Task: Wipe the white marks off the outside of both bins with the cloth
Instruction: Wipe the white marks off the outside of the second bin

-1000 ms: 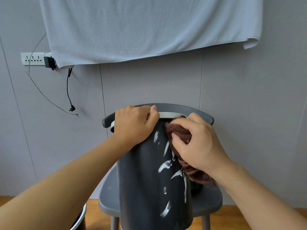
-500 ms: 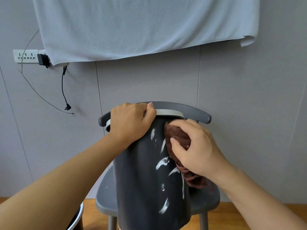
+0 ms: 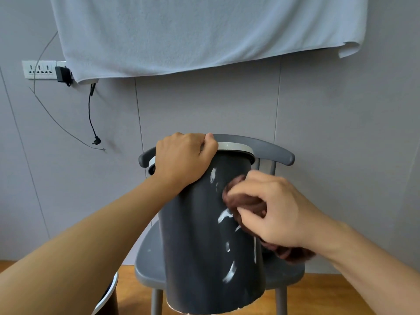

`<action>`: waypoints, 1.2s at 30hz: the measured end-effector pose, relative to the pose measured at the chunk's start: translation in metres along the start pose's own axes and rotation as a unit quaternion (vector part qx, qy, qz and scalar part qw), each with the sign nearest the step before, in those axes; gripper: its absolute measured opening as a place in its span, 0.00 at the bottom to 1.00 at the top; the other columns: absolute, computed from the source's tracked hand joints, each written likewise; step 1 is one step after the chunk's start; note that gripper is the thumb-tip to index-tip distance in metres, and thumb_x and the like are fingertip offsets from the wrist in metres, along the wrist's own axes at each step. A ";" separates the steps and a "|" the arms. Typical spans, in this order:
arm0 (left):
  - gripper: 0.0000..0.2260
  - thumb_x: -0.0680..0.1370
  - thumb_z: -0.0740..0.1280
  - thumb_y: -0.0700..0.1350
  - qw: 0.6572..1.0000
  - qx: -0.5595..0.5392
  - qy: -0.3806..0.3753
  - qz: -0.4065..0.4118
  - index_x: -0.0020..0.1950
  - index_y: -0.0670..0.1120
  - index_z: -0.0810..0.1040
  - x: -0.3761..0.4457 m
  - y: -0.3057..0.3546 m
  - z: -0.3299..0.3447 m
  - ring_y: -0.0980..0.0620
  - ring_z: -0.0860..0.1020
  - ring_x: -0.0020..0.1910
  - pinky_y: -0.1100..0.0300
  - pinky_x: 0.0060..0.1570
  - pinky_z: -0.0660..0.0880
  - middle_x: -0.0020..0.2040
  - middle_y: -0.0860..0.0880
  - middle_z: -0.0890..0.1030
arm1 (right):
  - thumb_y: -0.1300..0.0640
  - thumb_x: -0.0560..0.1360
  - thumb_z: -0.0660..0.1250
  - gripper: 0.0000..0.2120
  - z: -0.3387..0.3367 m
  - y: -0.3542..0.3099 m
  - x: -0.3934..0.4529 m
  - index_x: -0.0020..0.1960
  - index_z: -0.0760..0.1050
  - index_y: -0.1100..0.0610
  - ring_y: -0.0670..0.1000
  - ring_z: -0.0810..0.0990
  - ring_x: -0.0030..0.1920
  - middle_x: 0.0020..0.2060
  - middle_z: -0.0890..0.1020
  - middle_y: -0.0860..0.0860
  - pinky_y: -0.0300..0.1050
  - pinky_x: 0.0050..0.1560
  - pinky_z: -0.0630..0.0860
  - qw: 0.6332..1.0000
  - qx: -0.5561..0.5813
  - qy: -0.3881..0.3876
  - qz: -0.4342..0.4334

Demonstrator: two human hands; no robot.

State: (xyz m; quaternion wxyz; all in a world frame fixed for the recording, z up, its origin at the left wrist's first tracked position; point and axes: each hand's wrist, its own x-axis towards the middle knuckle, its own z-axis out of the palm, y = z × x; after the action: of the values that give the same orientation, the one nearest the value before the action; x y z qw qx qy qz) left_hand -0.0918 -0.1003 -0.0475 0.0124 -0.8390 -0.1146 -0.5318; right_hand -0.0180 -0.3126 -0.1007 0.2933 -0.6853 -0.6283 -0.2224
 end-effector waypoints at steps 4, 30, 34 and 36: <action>0.23 0.80 0.55 0.54 1.000 0.005 -0.002 0.006 0.27 0.46 0.60 0.002 0.004 0.003 0.52 0.60 0.22 0.59 0.28 0.55 0.21 0.52 0.60 | 0.53 0.75 0.69 0.08 -0.008 0.002 0.002 0.52 0.82 0.43 0.42 0.78 0.44 0.43 0.75 0.39 0.33 0.41 0.74 1.000 -0.008 -0.017 -0.009; 0.24 0.83 0.57 0.53 0.999 0.036 -0.023 0.018 0.27 0.46 0.62 0.009 0.012 0.009 0.49 0.65 0.23 0.58 0.28 0.57 0.22 0.51 0.63 | 0.45 0.77 0.67 0.08 -0.016 0.004 0.029 0.53 0.83 0.42 0.43 0.79 0.46 0.43 0.78 0.41 0.40 0.45 0.77 0.997 -0.015 -0.076 -0.005; 0.24 0.83 0.57 0.53 0.999 0.035 -0.031 0.022 0.28 0.45 0.63 0.009 0.017 0.009 0.45 0.69 0.25 0.57 0.29 0.62 0.23 0.49 0.66 | 0.52 0.79 0.70 0.09 -0.014 0.009 0.039 0.58 0.83 0.44 0.41 0.79 0.48 0.45 0.78 0.39 0.34 0.50 0.73 0.998 0.015 0.046 0.037; 0.24 0.83 0.57 0.52 0.998 0.036 -0.031 0.027 0.28 0.46 0.63 0.009 0.017 0.008 0.46 0.67 0.24 0.57 0.29 0.61 0.23 0.50 0.66 | 0.52 0.80 0.70 0.09 -0.011 0.008 0.038 0.59 0.83 0.45 0.42 0.78 0.49 0.46 0.77 0.40 0.35 0.51 0.73 0.998 0.009 0.044 0.033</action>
State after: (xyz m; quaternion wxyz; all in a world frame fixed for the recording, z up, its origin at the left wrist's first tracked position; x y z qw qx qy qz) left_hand -0.0773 -0.1138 -0.0416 0.0535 -0.8570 -0.1110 -0.5003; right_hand -0.0057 -0.2928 -0.0686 0.3341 -0.6924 -0.5941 -0.2367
